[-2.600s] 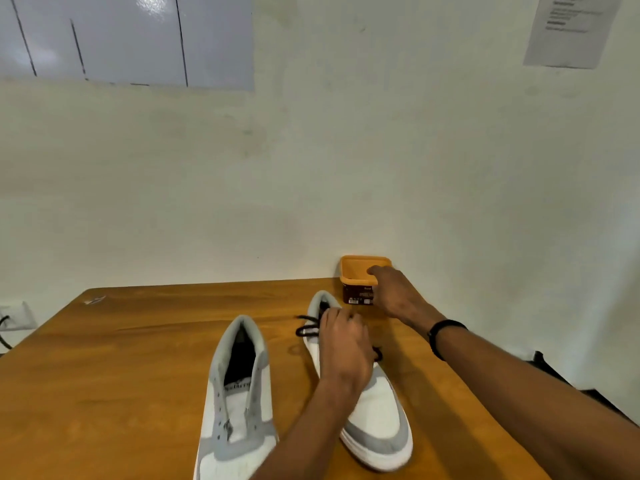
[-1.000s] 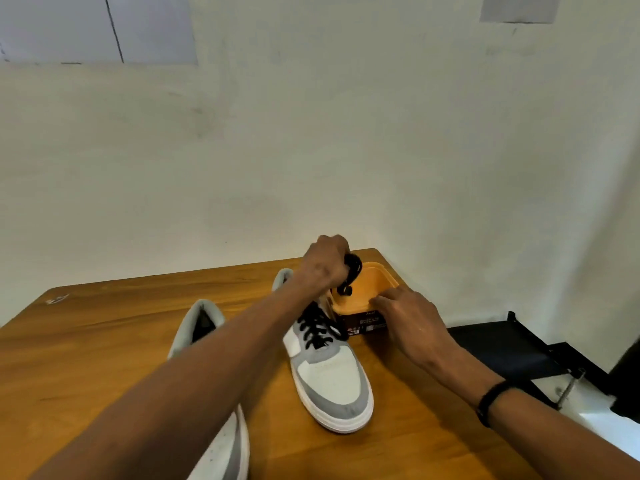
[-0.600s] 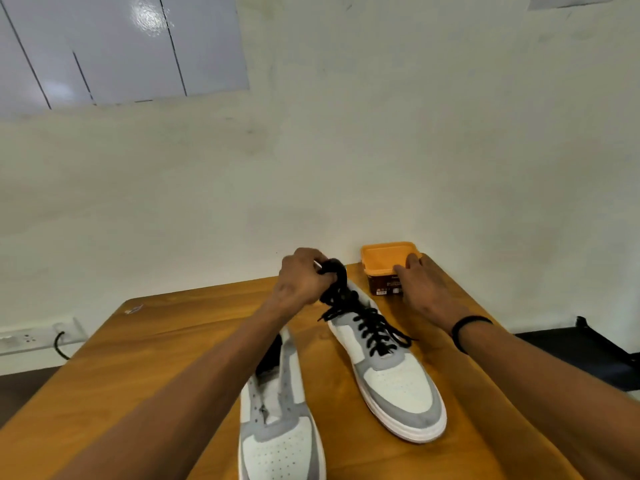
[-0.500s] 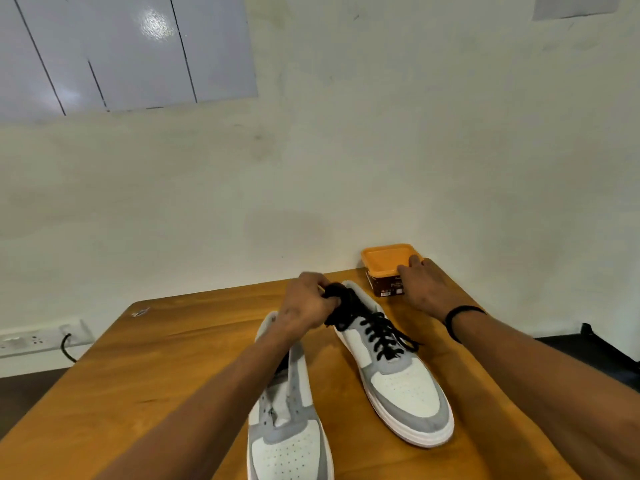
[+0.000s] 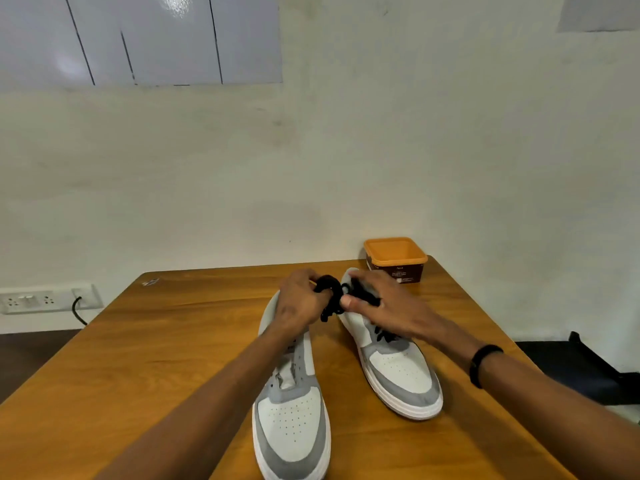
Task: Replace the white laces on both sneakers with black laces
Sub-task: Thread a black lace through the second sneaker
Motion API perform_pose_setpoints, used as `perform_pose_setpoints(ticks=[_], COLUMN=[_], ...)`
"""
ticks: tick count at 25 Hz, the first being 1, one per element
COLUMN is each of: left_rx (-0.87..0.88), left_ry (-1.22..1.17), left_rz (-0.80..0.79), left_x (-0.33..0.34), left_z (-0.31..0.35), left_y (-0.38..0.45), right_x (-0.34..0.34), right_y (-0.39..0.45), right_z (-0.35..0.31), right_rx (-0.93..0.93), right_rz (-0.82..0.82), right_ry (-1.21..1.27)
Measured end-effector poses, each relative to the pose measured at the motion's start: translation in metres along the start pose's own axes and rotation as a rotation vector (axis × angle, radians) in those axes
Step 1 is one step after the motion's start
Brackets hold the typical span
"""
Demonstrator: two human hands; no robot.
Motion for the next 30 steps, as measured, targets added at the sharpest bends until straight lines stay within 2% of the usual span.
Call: perform_pose_setpoints(ticks=[2, 4, 10, 14, 16, 18, 20, 22, 25, 28, 30], left_rx=[-0.026, -0.047, -0.099, -0.081, -0.075, -0.08, -0.107, -0.148, -0.225, -0.27, -0.25], left_ry=[-0.05, -0.117, -0.39, -0.506, -0.55, -0.603, -0.656, -0.769, -0.901, -0.897, -0.864], left_rz=[0.03, 0.046, -0.032, -0.118, -0.133, -0.129, -0.133, -0.171, -0.184, -0.181, -0.225], left_x=[-0.004, -0.015, -0.041, -0.051, -0.053, -0.055, -0.055, -0.056, -0.065, -0.075, -0.078], left_z=[-0.004, -0.008, -0.017, -0.007, 0.0, 0.006, 0.012, 0.013, 0.003, -0.011, -0.01], left_y=[-0.013, -0.028, -0.052, -0.068, -0.073, -0.077, -0.082, -0.085, -0.08, -0.077, -0.08], right_x=[0.012, 0.022, 0.019, 0.004, 0.006, 0.014, 0.024, 0.033, 0.027, 0.017, 0.017], right_y=[-0.009, -0.017, -0.047, -0.069, -0.079, -0.09, -0.097, -0.098, -0.094, -0.092, -0.09], right_z=[-0.004, 0.002, 0.008, -0.008, -0.027, -0.052, -0.077, -0.085, -0.082, -0.077, -0.079], right_rx=[0.009, 0.064, 0.22, 0.299, 0.199, 0.107, 0.147, 0.191, 0.246, 0.268, 0.203], right_rz=[-0.088, -0.107, -0.04, -0.009, 0.128, 0.207, 0.111, 0.053, 0.103, 0.138, 0.162], right_ry=[-0.256, -0.403, -0.569, -0.561, -0.43, -0.104, 0.264, 0.481, 0.635, 0.81, 0.743])
Point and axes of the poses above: each hand's wrist, its own y-axis towards the middle knuckle, its own x-axis out of the palm, z = x × y, the point moved 1 cm from there along y, towards the middle knuckle, and after that the axes turned 10 degrees about y, right-handed, at the moved point
